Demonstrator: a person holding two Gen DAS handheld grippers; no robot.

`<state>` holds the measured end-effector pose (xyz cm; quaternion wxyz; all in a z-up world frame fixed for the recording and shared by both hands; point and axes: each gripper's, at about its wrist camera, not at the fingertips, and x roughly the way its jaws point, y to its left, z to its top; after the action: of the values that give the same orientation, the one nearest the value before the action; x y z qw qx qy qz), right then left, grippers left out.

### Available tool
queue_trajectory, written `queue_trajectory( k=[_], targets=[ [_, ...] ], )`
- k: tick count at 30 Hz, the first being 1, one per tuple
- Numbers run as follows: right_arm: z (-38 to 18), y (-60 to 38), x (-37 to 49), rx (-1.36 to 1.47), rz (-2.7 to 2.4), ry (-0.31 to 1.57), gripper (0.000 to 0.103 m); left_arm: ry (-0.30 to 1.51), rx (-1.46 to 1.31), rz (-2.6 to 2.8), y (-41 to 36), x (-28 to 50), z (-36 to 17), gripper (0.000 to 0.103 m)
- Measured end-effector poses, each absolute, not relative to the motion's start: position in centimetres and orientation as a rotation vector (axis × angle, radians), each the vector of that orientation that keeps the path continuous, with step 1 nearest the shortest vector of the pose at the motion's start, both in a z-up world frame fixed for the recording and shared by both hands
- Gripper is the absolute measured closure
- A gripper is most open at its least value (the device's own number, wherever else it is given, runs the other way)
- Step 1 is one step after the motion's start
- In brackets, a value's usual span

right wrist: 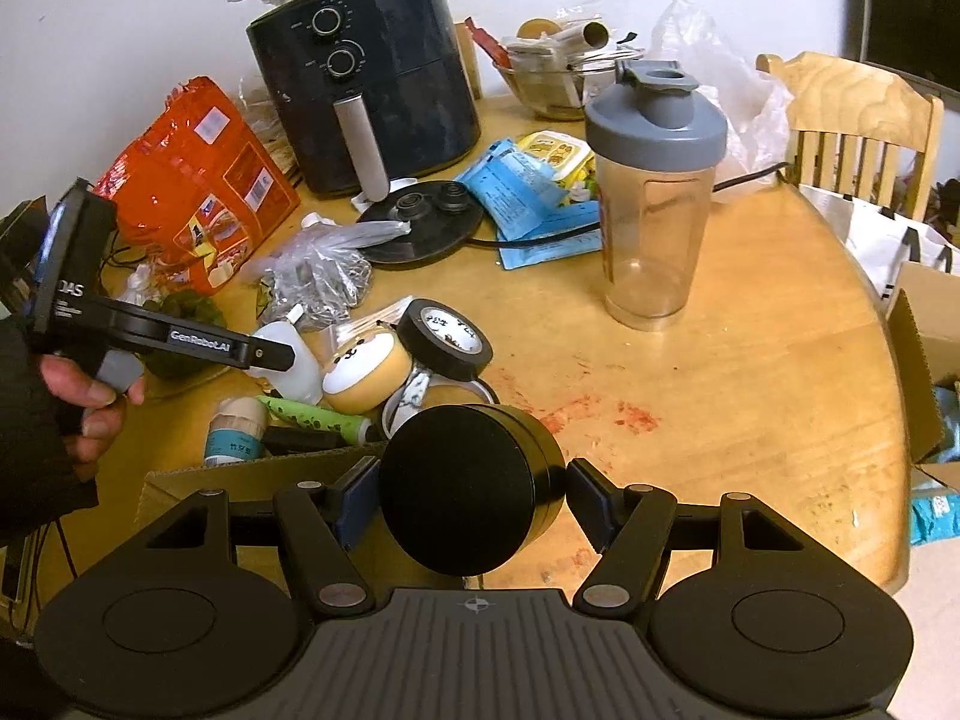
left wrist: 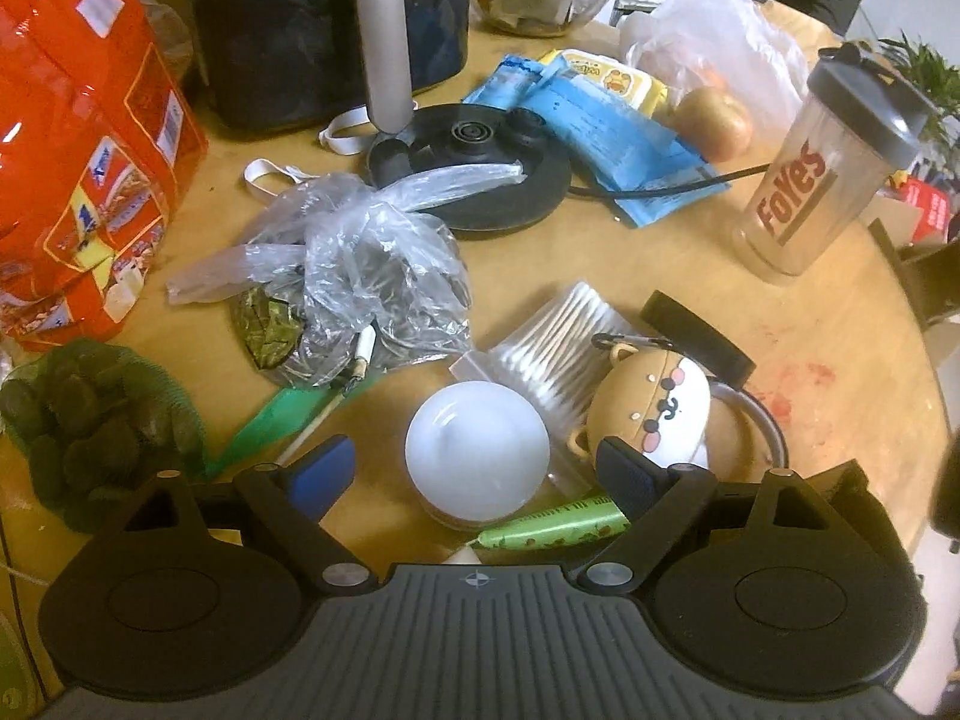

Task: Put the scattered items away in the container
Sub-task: 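Grasp the white round object with the left gripper while the right gripper holds the black cup, then carry the white object and black cup over the cardboard box with both grippers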

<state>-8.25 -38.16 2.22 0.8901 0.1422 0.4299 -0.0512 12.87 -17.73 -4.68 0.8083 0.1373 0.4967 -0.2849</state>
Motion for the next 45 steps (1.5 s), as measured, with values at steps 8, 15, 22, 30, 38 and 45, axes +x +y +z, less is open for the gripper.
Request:
queue_trajectory(
  k=[8,15,22,30,38,45],
  targets=[
    [2.4,-38.4,-9.2,0.304,-0.14,0.888,0.034,1.081,0.325,-0.605,-18.4,13.6,-6.0,0.049],
    [2.3,-38.4,-9.5,0.302,-0.143,0.889,0.034,1.051,0.358,-0.59,-18.7,13.0,-6.1,0.05],
    [2.3,-38.3,-9.4,0.293,-0.13,0.886,0.034,1.0,0.362,-0.574,-18.1,12.0,-5.4,0.05],
    [2.3,-38.2,-8.8,0.278,-0.102,0.886,0.034,0.981,0.312,-0.532,-16.7,11.3,-3.5,0.05],
    [2.5,-37.4,-7.4,0.245,-0.025,0.887,0.034,0.951,0.234,-0.51,-14.9,9.7,-0.6,0.05],
    [2.4,-36.7,-6.1,0.212,0.043,0.9,0.034,0.924,0.186,-0.494,-14.0,7.2,1.8,0.05]
  ],
)
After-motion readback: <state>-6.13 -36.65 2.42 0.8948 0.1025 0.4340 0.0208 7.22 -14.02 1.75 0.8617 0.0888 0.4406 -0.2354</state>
